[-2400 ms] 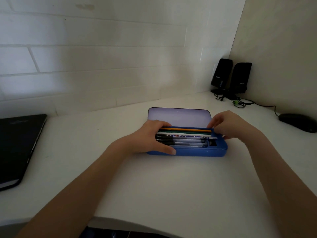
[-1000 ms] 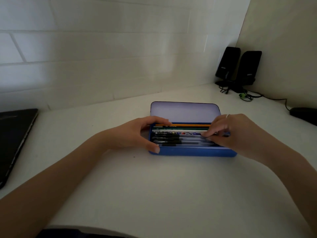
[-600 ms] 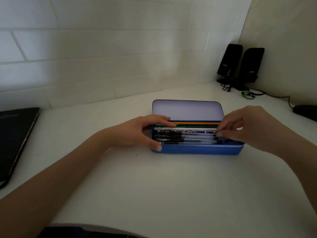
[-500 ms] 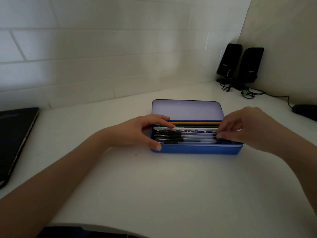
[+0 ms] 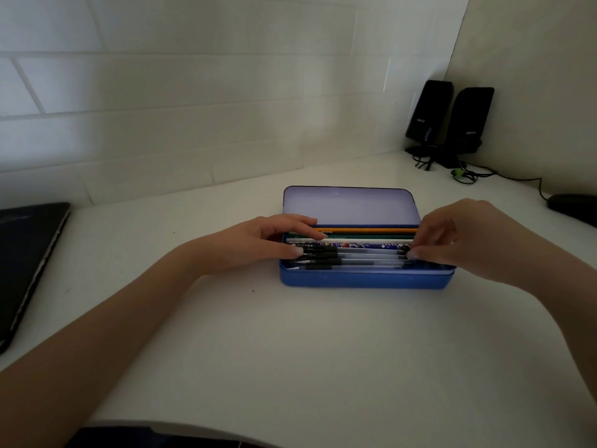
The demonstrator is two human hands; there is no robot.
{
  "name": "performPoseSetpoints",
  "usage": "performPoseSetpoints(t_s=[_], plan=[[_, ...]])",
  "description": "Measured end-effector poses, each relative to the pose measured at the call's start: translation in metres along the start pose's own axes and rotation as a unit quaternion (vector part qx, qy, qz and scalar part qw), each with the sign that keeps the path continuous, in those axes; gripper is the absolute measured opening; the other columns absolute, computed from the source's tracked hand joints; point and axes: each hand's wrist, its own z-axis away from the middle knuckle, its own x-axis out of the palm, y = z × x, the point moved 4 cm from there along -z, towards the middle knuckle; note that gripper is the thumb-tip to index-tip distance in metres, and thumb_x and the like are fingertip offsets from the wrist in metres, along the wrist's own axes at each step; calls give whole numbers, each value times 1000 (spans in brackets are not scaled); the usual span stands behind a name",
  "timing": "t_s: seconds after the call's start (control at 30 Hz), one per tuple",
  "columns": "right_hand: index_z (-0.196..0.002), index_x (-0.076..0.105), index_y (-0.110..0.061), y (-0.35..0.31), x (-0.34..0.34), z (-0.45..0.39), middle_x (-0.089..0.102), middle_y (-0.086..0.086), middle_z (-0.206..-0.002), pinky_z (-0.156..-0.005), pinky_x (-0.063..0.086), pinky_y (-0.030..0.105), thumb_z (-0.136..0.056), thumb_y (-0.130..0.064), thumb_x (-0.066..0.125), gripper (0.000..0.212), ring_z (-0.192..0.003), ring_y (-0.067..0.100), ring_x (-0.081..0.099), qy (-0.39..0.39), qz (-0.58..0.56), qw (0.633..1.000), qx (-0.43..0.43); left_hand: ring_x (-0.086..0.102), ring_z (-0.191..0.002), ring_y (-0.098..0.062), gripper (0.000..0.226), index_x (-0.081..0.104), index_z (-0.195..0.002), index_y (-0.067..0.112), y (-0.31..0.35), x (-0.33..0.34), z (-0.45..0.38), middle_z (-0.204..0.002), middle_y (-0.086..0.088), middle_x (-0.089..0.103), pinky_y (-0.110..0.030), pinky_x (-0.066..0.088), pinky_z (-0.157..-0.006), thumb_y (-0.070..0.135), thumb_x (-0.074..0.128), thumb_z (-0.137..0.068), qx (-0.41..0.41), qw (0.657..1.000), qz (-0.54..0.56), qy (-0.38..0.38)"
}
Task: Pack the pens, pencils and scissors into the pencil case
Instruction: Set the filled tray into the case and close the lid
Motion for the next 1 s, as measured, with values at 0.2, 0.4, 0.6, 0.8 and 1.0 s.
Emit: performPoseSetpoints(t_s=[0.2, 0.4, 0.6, 0.8, 1.0], plan=[[-63, 71, -31, -2, 4, -1, 70, -13, -68, -62, 49, 19, -70, -32, 78, 11, -67, 2, 63, -17, 8, 1000, -5, 39, -131, 8, 36, 64, -117, 37, -1, -1, 0, -144, 19, 41, -17, 35, -106, 19, 62, -85, -2, 1000, 10, 1], [-64, 72, -29, -3, 6, -2, 70, -13, -67, -59, 48, 19, -70, -31, 78, 9, -66, 2, 63, -16, 9, 1000, -13, 40, -130, 7, 39, 65, -113, 44, -2, -1, -1, -143, 23, 42, -16, 37, -105, 23, 63, -81, -4, 1000, 22, 4], [-61, 71, -31, 1, 4, -2, 68, -15, -61, -56, 48, 21, -68, -35, 78, 12, -61, 1, 62, -13, 3, 1000, -12, 45, -128, 4, 43, 63, -113, 46, -3, -1, 0, -142, 22, 43, -18, 39, -103, 19, 62, -79, -9, 999, 51, 4], [-55, 69, -32, 5, 8, -3, 66, -23, -59, -49, 43, 10, -66, -37, 79, 15, -62, -8, 59, -35, -8, 999, -11, 44, -127, 7, 45, 62, -117, 40, -3, -1, -1, -137, 26, 47, -7, 36, -97, 15, 56, -81, -11, 997, 70, 9], [-55, 69, -29, 6, 8, 0, 63, -25, -55, -41, 36, 3, -68, -50, 72, 25, -54, -11, 56, -38, -27, 999, 10, 44, -127, 7, 48, 61, -119, 39, -4, -2, -2, -136, 27, 50, -5, 34, -95, 14, 52, -79, -18, 997, 73, 8]])
